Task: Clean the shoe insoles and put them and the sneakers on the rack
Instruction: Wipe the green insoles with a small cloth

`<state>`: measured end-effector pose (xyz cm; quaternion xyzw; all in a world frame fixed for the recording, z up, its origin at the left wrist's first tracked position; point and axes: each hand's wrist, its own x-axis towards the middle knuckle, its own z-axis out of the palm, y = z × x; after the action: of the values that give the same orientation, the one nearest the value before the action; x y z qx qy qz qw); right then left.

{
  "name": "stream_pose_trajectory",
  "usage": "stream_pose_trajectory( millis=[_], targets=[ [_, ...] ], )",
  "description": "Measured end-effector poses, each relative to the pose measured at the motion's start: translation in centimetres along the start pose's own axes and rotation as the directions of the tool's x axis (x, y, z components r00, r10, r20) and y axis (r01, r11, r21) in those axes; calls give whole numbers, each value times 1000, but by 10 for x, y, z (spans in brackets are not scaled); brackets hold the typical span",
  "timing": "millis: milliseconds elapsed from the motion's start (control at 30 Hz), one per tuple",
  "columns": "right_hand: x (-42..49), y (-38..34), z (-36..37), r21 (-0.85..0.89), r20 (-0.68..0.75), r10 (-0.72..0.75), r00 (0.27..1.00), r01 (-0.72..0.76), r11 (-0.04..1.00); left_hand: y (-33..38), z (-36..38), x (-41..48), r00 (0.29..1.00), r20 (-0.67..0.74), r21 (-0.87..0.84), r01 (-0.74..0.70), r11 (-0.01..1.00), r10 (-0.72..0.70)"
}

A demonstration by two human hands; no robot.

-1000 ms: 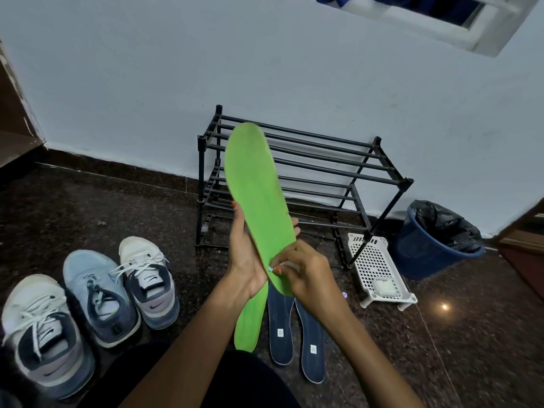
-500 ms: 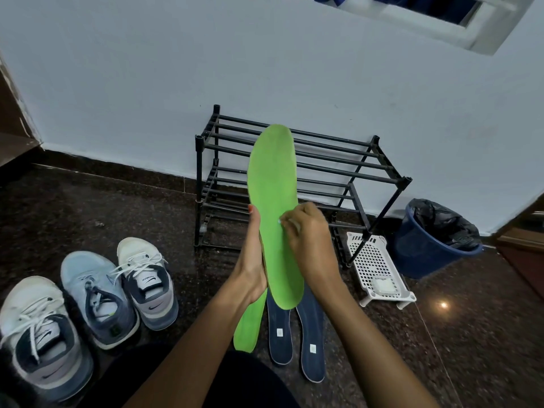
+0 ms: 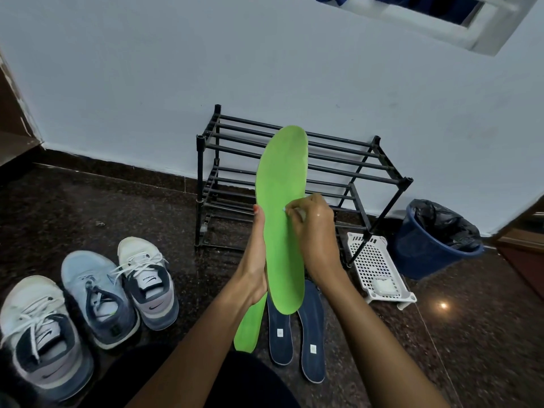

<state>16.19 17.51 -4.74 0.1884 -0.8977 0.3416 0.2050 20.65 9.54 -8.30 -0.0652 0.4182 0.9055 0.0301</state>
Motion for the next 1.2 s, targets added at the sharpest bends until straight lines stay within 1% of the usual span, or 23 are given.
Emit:
stream_pose_trajectory(
  millis=[100,167,300,367,467,633,733,833,900,1000,1100,1200],
  targets=[
    [14,4,-3,-24,-57,51,997,-53,998,0,0,-1,1000,22,22,17,1000,-18],
    [12,2,-3,-22,-56,36,998,-37,999,0,-1,-1,1000,22,5,21,1000,-21],
    [-14,-10,3,-5,32,-62,998,62,998,0,0,-1,1000,-4,-57,-7,998,7],
    [-21,-11,4,-1,54,-80,995,80,997,-2,0,-1,1000,-12,-56,-7,998,6],
    [-10,-7,1,6,34,-54,998,53,999,-1,0,0,1000,2,-44,24,999,-24],
    [17,3,-4,-13,-88,61,994,-62,998,-3,0,1,998,35,26,60,998,-61],
    [9,-1,-1,-11,-79,19,997,-20,1000,-2,1,0,998,41,2,51,999,-51],
    [-9,-9,3,18,-6,-63,998,63,998,-2,1,-1,998,33,-41,46,998,-45],
    [-14,-9,2,30,11,-80,997,80,996,-3,1,0,999,24,-39,44,998,-43],
    [0,-5,-2,49,-29,-51,998,53,997,-2,2,-1,997,29,6,66,998,-67],
    [21,3,-7,31,-96,28,995,-26,999,-3,2,-2,993,41,43,109,993,-110],
    [29,8,-7,26,-118,69,991,-66,997,-5,2,-1,989,56,53,131,990,-134]
  ],
)
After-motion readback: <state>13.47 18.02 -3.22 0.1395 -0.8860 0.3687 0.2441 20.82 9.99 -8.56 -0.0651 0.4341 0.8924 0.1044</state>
